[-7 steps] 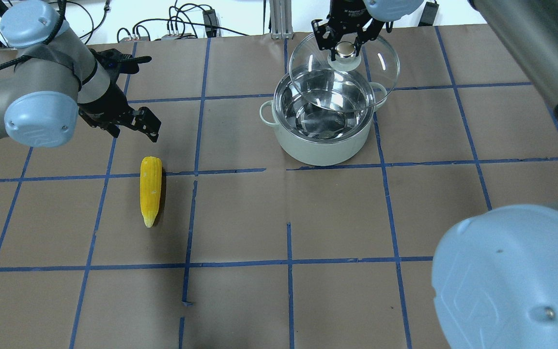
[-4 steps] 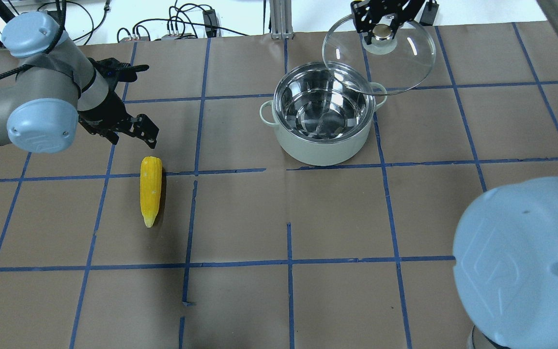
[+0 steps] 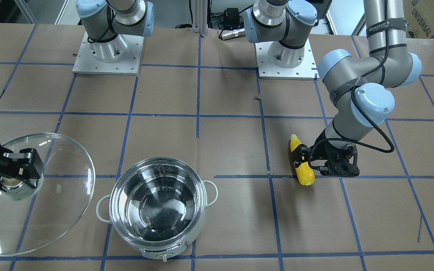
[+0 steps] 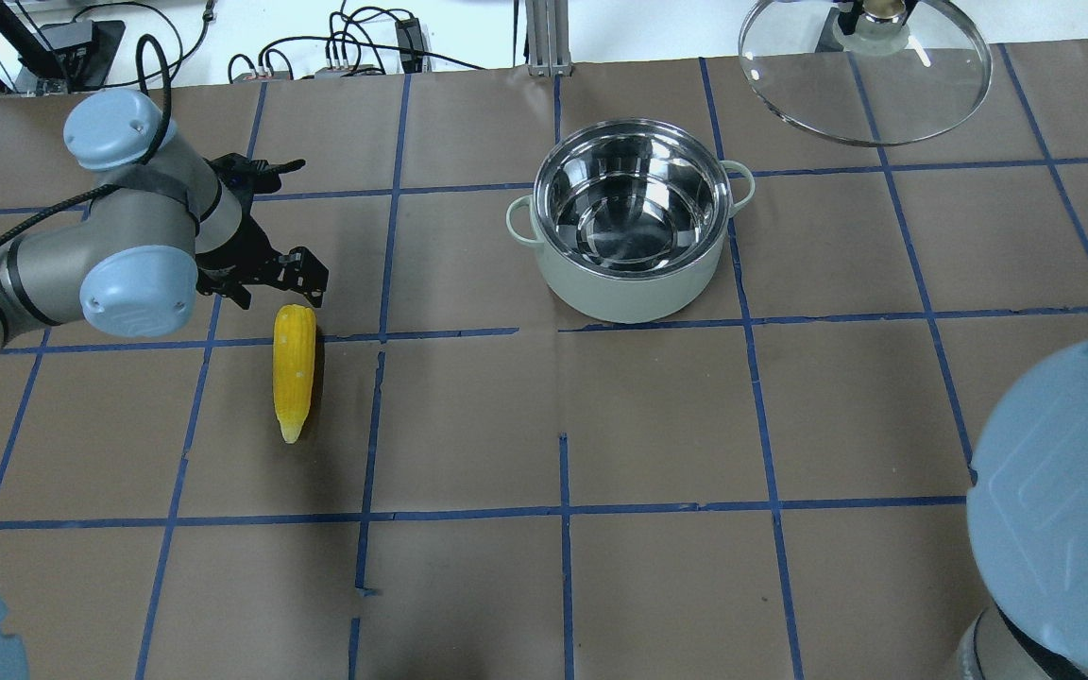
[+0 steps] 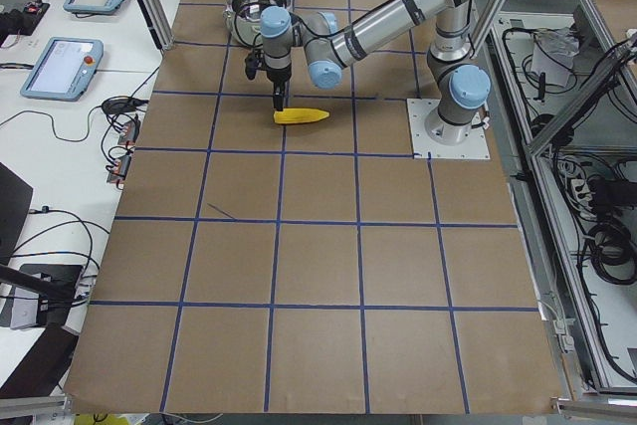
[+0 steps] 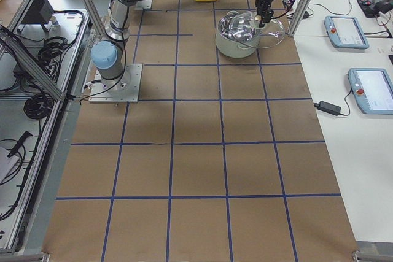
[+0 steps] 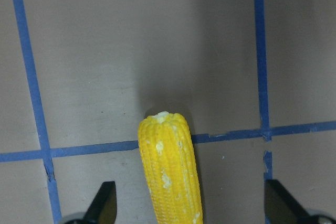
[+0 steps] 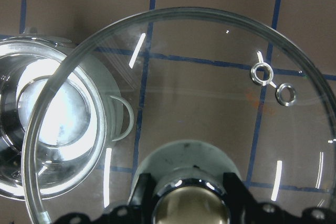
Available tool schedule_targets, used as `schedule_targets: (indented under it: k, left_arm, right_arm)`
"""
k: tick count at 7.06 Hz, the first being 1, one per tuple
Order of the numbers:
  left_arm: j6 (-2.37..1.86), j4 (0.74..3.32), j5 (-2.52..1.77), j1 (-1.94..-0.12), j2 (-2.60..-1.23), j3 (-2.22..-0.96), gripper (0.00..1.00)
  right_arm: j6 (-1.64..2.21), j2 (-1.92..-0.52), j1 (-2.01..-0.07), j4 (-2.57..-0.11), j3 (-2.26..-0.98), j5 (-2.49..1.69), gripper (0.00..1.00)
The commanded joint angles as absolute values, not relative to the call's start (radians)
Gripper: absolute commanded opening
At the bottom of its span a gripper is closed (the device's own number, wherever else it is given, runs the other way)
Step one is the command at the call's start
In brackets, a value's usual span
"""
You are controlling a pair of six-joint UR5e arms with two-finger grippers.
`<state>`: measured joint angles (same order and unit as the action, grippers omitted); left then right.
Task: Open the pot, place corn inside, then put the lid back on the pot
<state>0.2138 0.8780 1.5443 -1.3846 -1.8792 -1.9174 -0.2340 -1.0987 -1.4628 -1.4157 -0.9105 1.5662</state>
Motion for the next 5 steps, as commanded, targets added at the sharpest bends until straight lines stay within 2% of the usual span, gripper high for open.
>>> schedule_targets:
  k: [1,5]
  left_arm:
    - [0.209,0.691,1.548,-1.385,-1.942,-2.005,1.0]
    - [0.218,0.667,1.546,-1.344,-1.939,-2.057,1.0]
  right_arm:
    - [-0.232,-1.092,-1.436,-1.401,-0.899,1.536,0.1]
    - [-0.227,-1.074,-1.425,-1.405,-0.893,1.529,0.1]
